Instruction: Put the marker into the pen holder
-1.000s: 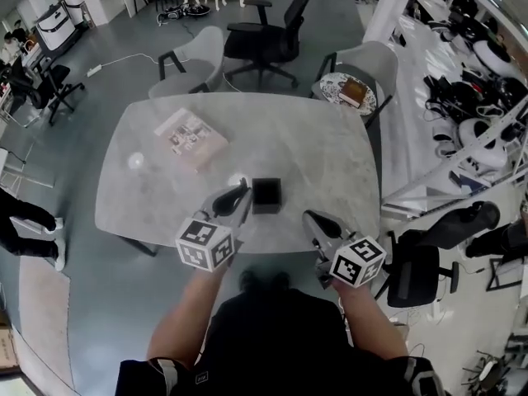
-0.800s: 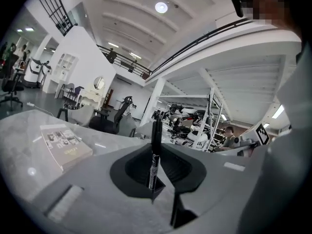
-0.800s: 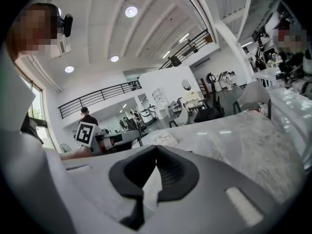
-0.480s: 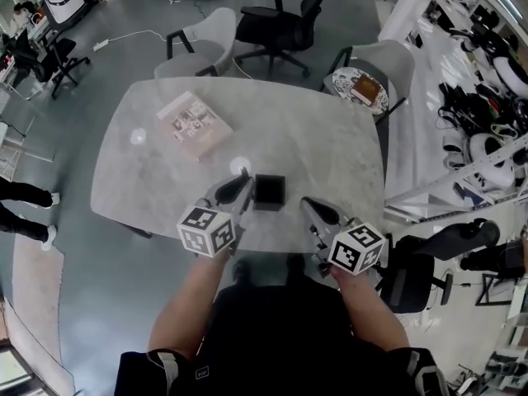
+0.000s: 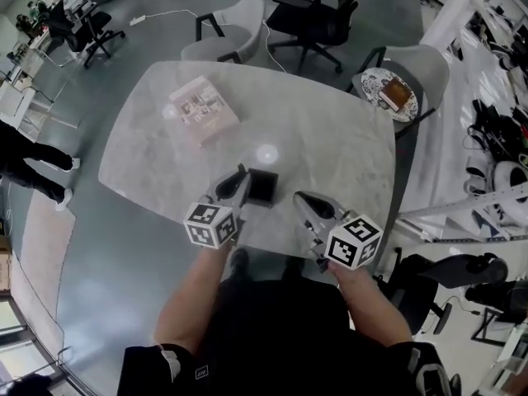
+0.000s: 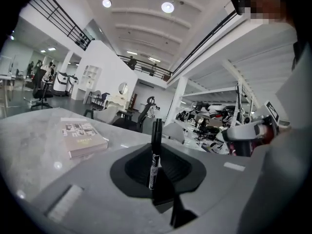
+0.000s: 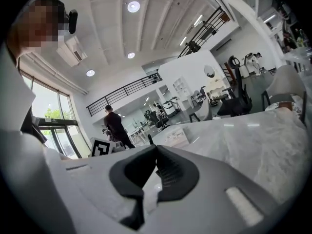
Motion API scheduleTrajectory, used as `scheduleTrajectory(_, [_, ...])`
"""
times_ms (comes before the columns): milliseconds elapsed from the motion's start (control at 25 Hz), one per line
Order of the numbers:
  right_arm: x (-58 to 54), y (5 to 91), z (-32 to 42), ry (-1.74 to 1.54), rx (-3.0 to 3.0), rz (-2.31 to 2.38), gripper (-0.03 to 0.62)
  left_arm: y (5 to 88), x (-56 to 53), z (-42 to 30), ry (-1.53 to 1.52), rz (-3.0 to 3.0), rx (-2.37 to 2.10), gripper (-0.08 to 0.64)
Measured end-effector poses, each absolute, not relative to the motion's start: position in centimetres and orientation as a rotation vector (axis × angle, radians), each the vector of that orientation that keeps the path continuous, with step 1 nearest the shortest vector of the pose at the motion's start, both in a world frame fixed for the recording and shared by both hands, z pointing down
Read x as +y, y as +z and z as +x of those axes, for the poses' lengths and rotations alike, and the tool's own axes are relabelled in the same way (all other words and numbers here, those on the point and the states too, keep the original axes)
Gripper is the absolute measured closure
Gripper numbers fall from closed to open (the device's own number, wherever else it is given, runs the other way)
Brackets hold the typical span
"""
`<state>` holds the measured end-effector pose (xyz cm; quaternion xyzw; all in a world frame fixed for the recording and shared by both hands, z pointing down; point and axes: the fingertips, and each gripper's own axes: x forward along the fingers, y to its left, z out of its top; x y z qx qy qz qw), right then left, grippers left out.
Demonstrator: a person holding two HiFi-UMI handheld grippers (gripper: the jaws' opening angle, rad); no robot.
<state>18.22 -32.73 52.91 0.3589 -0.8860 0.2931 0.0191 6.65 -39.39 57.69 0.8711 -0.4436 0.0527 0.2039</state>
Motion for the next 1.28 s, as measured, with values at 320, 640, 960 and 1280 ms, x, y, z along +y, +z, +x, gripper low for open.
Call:
scheduleTrajectory(320, [-32.2,54.0,19.7,0.957,-2.746,1.018,0.591,60.4,-37.9,6.5,0.251,2.366,-1.312,0.500])
scheduleTrajectory(640, [-31.4,54.3,18.7,0.964,-2.739,0.996,0.591,62.3,-36.2,6.6,0.396,2.402,-1.258,0.500])
scheduleTrajectory(960, [-30.6,54.3,18.4,0.985,-2.723,1.033,0.591,63.2,-35.8,6.2,0.482,2.427,-1.200,0.500])
scheduleTrajectory(1280, [-29.8,55.2,18.0,1.009,-2.692,1.053,0.591,64.5,-35.4,6.0,0.528,2.436,-1.132,0.495])
